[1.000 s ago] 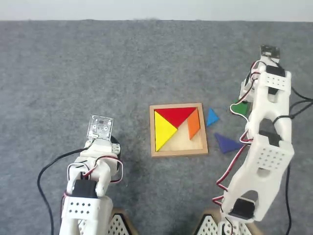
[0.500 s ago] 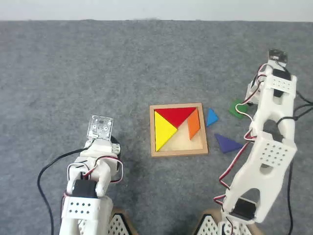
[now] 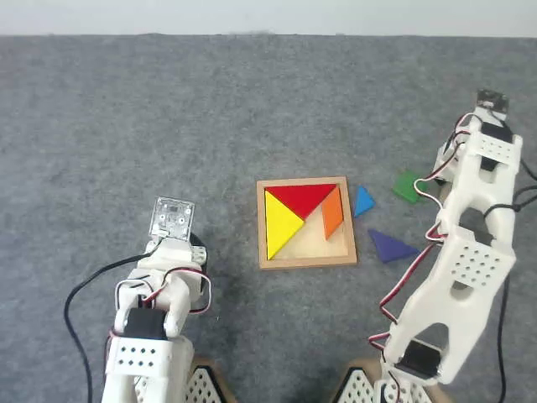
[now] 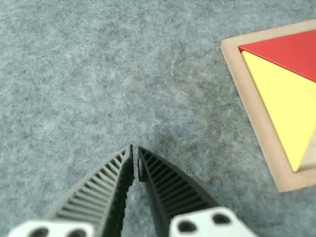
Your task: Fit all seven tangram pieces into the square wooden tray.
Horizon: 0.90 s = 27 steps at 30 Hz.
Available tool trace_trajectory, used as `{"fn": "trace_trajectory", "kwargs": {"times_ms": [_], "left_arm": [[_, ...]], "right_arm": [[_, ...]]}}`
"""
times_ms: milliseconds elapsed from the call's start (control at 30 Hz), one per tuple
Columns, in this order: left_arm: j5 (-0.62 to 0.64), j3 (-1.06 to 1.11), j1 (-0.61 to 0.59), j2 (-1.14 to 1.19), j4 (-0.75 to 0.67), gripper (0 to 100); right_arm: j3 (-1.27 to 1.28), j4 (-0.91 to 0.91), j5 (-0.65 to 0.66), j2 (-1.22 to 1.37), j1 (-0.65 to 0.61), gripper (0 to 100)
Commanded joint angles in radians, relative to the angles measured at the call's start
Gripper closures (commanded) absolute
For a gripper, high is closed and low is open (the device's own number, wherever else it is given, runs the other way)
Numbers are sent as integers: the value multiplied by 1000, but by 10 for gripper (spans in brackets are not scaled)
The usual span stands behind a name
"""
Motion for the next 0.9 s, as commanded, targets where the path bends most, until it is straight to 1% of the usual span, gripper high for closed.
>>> {"fn": "trace_trajectory", "kwargs": {"times_ms": [0,133,333,400,500,600,667,767,867], "left_arm": [[6,-19,-3,-12,0,986],[6,-19,-3,-12,0,986],[6,-19,-3,-12,0,986],[6,-19,-3,-12,0,986],[6,-19,-3,-12,0,986],[6,-19,-3,-12,0,986],[6,-19,-3,-12,0,986],[6,-19,-3,-12,0,986],[6,-19,-3,-12,0,986]], "right_arm": [[-35,73,-5,-62,-15,982],[-46,186,-5,-188,-91,983],[-46,375,-6,-371,-300,983],[-46,417,-11,-415,-375,983],[-14,423,-18,-478,-472,991],[110,360,-18,-572,-573,990],[258,277,-18,-662,-639,990],[537,81,-15,-828,-716,990],[756,-105,-9,-932,-753,990]]}}
